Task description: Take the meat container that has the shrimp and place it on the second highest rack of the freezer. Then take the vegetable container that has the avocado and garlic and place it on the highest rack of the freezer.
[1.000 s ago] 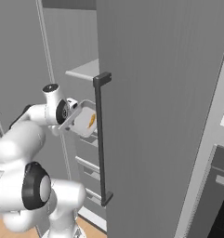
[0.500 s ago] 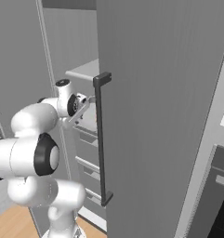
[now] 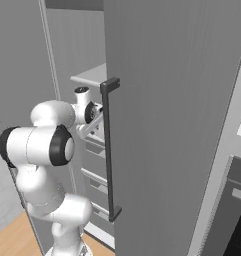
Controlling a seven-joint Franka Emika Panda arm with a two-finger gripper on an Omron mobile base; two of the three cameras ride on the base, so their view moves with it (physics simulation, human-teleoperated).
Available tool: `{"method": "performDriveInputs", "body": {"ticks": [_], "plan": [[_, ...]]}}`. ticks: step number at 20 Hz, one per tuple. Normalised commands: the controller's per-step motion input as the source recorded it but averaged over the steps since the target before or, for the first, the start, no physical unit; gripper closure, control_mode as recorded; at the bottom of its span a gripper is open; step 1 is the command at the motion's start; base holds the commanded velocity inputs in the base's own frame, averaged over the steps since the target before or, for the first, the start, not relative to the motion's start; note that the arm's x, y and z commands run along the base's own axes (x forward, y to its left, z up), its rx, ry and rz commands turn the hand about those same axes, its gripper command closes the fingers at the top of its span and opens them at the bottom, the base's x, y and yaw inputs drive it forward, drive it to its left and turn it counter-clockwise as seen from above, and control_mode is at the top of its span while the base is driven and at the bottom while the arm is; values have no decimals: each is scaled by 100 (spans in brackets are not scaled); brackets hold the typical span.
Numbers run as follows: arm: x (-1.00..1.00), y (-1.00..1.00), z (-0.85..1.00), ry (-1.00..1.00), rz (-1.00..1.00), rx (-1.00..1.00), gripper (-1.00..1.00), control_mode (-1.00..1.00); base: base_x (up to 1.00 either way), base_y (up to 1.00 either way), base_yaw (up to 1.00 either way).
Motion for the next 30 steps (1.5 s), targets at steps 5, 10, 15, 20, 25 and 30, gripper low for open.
{"method": "performDriveInputs", "body": {"ticks": [5,10,15,20,25,30], "plan": [[67,-9,-48,0,0,-4,100,-100,0,0,0],[77,0,-33,0,0,-2,100,-100,0,0,0],[25,0,-12,-5,0,0,-100,-100,0,0,0],[-14,9,-15,-28,0,-2,-100,-100,0,0,0],[-39,21,-4,-41,2,-5,-100,-100,0,0,0],[-90,1,64,-28,0,-1,-100,-100,0,0,0]]}}
